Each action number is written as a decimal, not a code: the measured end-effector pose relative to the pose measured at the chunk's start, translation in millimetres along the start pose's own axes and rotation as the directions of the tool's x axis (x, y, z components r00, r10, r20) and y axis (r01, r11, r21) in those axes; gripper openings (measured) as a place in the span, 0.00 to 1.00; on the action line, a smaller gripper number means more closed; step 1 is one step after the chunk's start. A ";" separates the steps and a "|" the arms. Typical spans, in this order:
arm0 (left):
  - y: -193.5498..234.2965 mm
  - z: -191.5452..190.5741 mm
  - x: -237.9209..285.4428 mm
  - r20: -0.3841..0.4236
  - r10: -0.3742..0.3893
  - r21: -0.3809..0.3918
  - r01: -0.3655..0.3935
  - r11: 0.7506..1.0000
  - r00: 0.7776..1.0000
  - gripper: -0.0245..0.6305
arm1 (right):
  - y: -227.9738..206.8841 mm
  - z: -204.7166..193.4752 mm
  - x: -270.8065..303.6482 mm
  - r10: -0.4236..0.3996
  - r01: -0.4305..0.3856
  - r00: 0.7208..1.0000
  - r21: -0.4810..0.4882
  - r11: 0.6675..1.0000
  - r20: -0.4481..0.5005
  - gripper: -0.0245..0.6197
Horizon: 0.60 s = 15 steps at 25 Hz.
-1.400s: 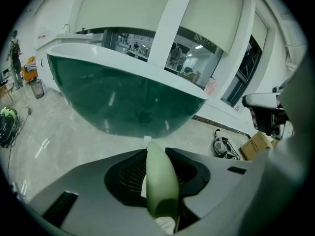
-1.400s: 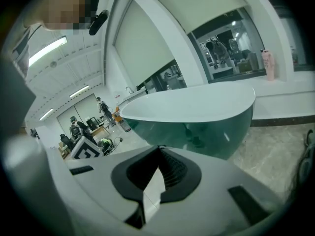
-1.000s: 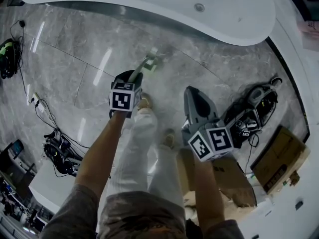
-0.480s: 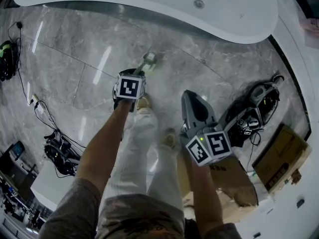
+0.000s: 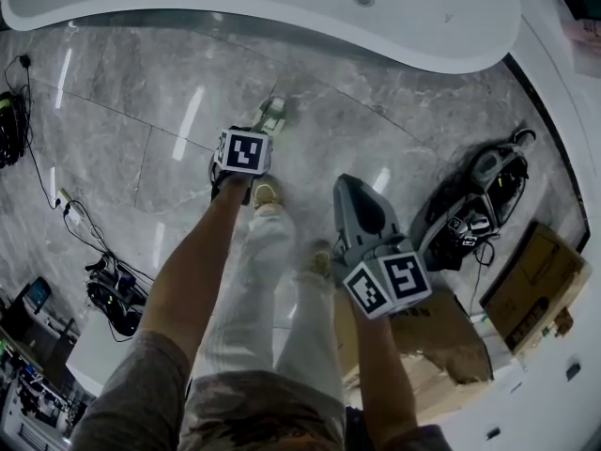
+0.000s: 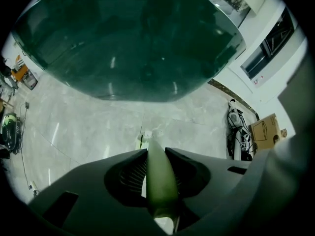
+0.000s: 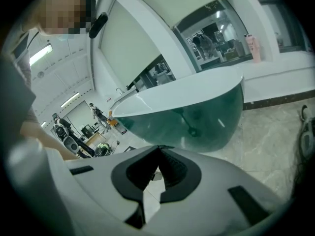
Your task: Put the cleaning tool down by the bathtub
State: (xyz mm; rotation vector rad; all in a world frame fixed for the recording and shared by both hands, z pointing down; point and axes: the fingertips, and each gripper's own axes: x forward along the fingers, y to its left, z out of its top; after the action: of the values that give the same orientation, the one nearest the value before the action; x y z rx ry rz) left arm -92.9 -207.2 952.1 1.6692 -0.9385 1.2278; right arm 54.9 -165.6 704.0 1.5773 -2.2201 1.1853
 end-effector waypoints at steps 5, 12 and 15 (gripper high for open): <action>1.6 -7.1 7.7 -0.043 0.016 -0.004 -0.016 1.000 0.999 0.22 | -2.5 -3.0 0.2 0.000 0.000 1.000 0.008 1.000 -0.006 0.04; -5.1 -8.0 12.8 -0.050 -0.007 0.017 0.008 1.000 0.999 0.22 | -2.2 -2.8 0.3 0.006 -0.006 1.000 0.008 1.000 -0.013 0.04; -8.7 -9.7 12.1 -0.036 -0.021 0.015 0.022 1.000 0.999 0.27 | 1.3 0.2 0.4 0.016 -0.016 1.000 0.008 1.000 -0.008 0.04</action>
State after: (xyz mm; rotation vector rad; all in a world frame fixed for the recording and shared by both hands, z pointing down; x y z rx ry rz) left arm -85.4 -196.1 963.7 1.6602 -0.8893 1.2494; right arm 53.7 -165.8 703.5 1.5580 -2.2302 1.2039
